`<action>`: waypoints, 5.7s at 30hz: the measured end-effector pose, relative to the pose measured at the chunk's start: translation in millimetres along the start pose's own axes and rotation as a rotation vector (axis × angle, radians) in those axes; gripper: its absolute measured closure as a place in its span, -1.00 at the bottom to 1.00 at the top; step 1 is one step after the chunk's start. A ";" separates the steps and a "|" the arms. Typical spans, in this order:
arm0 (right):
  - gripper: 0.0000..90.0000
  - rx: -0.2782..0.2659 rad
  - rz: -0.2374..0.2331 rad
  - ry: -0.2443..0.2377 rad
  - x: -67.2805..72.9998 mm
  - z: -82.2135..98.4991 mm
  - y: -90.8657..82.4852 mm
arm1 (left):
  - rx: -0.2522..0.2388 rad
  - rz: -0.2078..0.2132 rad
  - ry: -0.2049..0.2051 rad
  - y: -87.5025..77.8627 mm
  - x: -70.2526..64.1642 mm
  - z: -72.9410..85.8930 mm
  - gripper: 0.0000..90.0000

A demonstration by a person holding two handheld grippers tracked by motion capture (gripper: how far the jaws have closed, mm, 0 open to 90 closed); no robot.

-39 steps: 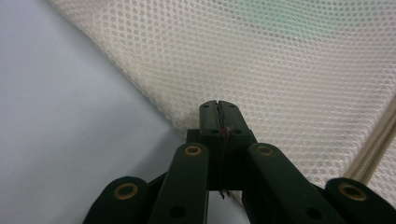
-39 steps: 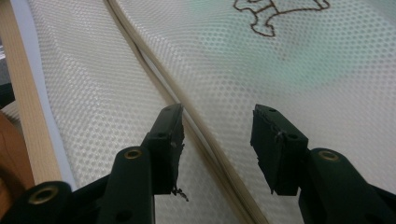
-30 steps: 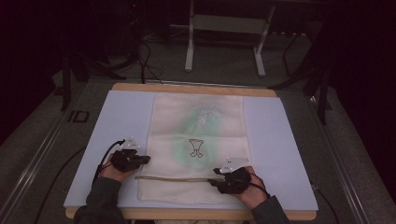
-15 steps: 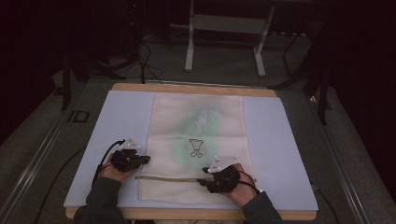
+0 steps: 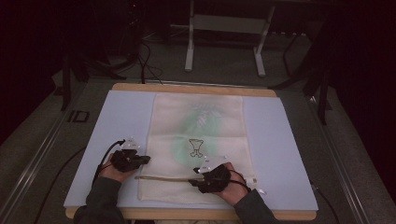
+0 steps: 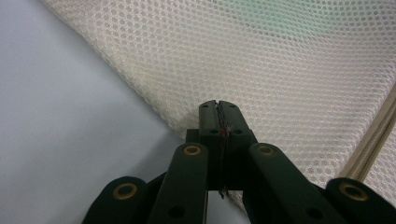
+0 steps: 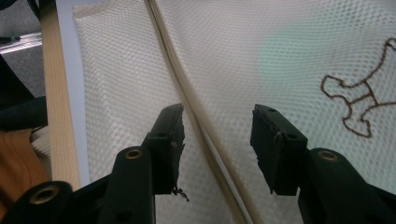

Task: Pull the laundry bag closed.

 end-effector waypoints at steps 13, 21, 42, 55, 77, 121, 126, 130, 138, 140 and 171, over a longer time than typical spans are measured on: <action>0.22 -0.008 -0.023 -0.028 7.8 -11.5 11.4 | 0.004 -0.005 0.005 0.2 -0.8 -0.3 0.98; 0.23 -0.015 -0.037 -0.035 13.2 -19.3 19.6 | 0.004 -0.005 0.006 0.1 -0.7 -0.2 0.98; 0.34 -0.027 -0.065 -0.063 25.4 -35.2 39.4 | 0.005 -0.003 0.007 -0.1 -0.2 -0.1 0.98; 0.39 -0.032 -0.084 -0.072 32.1 -42.8 50.7 | 0.003 -0.004 0.006 0.2 -0.8 -0.4 0.97; 0.49 -0.054 -0.114 -0.090 39.7 -64.0 73.3 | 0.004 0.009 -0.002 -3.0 -0.2 -0.5 0.96; 0.74 -0.049 -0.143 -0.129 52.0 -104.0 124.1 | -0.009 0.007 -0.019 -12.4 7.3 0.5 0.93; 0.73 -0.040 -0.142 -0.130 51.9 -106.5 129.9 | -0.014 0.008 -0.022 -13.2 7.1 -0.1 0.93; 0.70 -0.023 -0.141 -0.135 51.3 -106.9 136.1 | -0.020 0.008 -0.026 -13.5 7.4 -0.6 0.93; 0.66 0.006 -0.145 -0.145 52.7 -106.8 147.2 | -0.040 0.000 -0.035 -16.3 9.5 -1.8 0.93; 0.66 0.005 -0.146 -0.142 52.6 -107.0 147.5 | -0.041 -0.002 -0.035 -16.7 9.7 -2.0 0.93; 0.69 -0.043 -0.155 -0.110 48.8 -109.7 138.3 | -0.069 -0.018 -0.046 -20.4 12.5 -3.9 0.92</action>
Point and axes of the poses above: each handheld gripper's, and its own axes: y roughly forward along the jaws, z roughly out of its underside, x roughly to its left, the point moved 9 cm from there along y, roughly forward along the jaws, and after that the axes turned 4 degrees about -y, right-handed, at the moved point
